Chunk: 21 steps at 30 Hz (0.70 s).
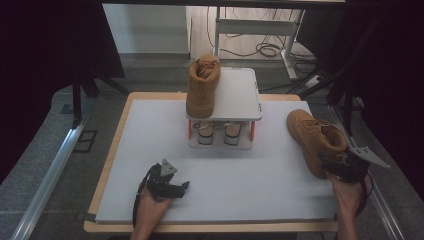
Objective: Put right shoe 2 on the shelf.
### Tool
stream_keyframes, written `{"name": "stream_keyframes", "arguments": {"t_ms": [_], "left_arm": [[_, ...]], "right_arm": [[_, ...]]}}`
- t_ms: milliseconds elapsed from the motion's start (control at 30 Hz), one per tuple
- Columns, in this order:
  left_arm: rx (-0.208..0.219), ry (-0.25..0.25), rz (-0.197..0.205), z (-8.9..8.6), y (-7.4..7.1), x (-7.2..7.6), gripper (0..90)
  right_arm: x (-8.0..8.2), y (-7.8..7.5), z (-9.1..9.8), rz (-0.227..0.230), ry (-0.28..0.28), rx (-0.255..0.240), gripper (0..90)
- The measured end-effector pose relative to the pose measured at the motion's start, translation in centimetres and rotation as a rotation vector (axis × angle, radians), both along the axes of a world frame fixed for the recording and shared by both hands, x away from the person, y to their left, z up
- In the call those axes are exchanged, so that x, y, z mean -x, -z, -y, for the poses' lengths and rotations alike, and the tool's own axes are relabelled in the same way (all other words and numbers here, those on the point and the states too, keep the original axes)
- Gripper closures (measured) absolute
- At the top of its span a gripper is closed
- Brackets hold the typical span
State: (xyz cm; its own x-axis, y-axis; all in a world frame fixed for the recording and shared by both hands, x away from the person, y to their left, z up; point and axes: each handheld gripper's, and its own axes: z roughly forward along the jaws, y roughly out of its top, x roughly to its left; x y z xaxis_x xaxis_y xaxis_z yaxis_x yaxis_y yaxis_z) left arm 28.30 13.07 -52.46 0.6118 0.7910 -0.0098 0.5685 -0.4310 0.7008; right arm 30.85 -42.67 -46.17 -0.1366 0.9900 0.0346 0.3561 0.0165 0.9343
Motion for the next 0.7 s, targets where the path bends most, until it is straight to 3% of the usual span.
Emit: {"name": "stream_keyframes", "arguments": {"t_ms": [167,700], "left_arm": [[0.001,0.0,-0.001,0.0,0.0,0.0,13.1],[0.001,0.0,-0.001,0.0,0.0,0.0,13.1]], "right_arm": [[-0.9,0.0,-0.1,0.015,-0.017,0.019,0.0],[-2.9,0.3,-0.5,0.034,-0.021,-0.002,0.0]]}}
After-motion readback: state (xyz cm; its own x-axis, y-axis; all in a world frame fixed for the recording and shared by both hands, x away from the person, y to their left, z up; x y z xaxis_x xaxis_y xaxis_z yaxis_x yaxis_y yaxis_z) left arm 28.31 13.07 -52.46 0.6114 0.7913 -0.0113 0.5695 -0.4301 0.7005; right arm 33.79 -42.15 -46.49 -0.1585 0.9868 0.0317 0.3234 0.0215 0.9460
